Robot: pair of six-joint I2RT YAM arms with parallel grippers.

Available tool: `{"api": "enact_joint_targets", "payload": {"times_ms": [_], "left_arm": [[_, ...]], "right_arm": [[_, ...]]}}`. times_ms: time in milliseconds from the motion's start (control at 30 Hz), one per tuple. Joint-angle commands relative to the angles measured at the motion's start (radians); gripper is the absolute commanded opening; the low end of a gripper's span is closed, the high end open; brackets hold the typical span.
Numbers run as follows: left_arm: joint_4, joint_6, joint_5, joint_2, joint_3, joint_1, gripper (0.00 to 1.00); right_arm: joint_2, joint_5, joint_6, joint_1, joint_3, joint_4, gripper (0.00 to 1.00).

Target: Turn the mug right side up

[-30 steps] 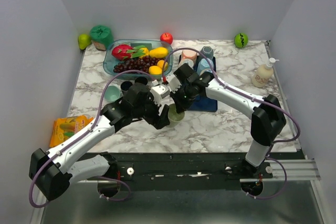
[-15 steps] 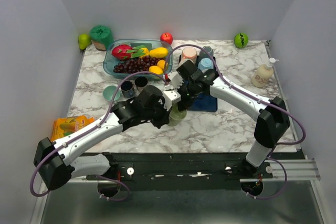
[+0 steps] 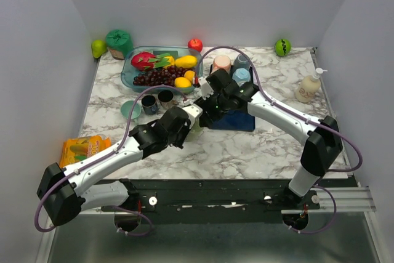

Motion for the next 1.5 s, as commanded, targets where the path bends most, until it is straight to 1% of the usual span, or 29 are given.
{"api": "enact_joint_targets", "payload": {"times_ms": [0, 33, 67, 167, 267, 433, 533, 700, 800, 833, 900, 933, 1033, 1100, 1133, 1167, 1300, 1333, 1467], "left_arm": [[0.134, -0.053, -0.155, -0.049, -0.016, 0.002, 0.0], [0.145, -0.064, -0.179, -0.049, -0.021, 0.001, 0.0], [0.154, -0.09, -0.199, -0.047, -0.025, 0.002, 0.0], [0.206, -0.151, -0.284, -0.015, -0.036, 0.004, 0.0], [0.27, -0.194, -0.315, 0.054, -0.03, 0.011, 0.0], [0.385, -0.256, -0.322, 0.212, 0.007, 0.042, 0.0], [0.438, -0.269, -0.362, 0.29, 0.028, 0.057, 0.0], [0.491, -0.292, -0.405, 0.394, 0.07, 0.079, 0.0], [0.47, -0.326, -0.422, 0.446, 0.097, 0.097, 0.0], [0.465, -0.329, -0.425, 0.456, 0.102, 0.1, 0.04], [0.467, -0.334, -0.423, 0.471, 0.101, 0.103, 0.19], [0.473, -0.331, -0.423, 0.474, 0.094, 0.105, 0.33], [0.478, -0.322, -0.436, 0.474, 0.087, 0.106, 0.48], [0.485, -0.32, -0.437, 0.468, 0.079, 0.108, 0.54], [0.487, -0.314, -0.436, 0.465, 0.078, 0.11, 0.6], [0.485, -0.314, -0.434, 0.467, 0.079, 0.113, 0.64], [0.476, -0.302, -0.405, 0.435, 0.097, 0.114, 0.71], [0.475, -0.296, -0.396, 0.422, 0.099, 0.114, 0.76], [0.438, -0.289, -0.353, 0.344, 0.117, 0.114, 0.85]], "right_arm": [[-0.084, 0.18, 0.132, -0.012, -0.013, 0.076, 0.66], [-0.093, 0.211, 0.175, -0.017, -0.02, 0.077, 0.66], [-0.1, 0.281, 0.199, -0.027, -0.025, 0.076, 0.66], [-0.14, 0.384, 0.297, -0.064, -0.066, 0.076, 0.67], [-0.189, 0.409, 0.365, -0.113, -0.106, 0.074, 0.67], [-0.251, 0.412, 0.374, -0.155, -0.181, 0.065, 0.68], [-0.274, 0.409, 0.385, -0.172, -0.217, 0.062, 0.68], [-0.303, 0.411, 0.399, -0.199, -0.25, 0.051, 0.69], [-0.311, 0.428, 0.394, -0.216, -0.263, 0.04, 0.71], [-0.309, 0.44, 0.391, -0.219, -0.264, 0.028, 0.71], [-0.309, 0.477, 0.378, -0.232, -0.272, 0.019, 0.74], [-0.308, 0.487, 0.37, -0.238, -0.277, 0.02, 0.75], [-0.297, 0.498, 0.313, -0.256, -0.287, 0.028, 0.77], [-0.291, 0.512, 0.286, -0.265, -0.29, 0.036, 0.78], [-0.288, 0.514, 0.258, -0.268, -0.295, 0.054, 0.78], [-0.286, 0.511, 0.244, -0.274, -0.298, 0.065, 0.78], [-0.254, 0.511, 0.184, -0.293, -0.293, 0.099, 0.8], [-0.245, 0.509, 0.174, -0.296, -0.284, 0.103, 0.8], [-0.193, 0.517, 0.137, -0.316, -0.261, 0.113, 0.82]]}}
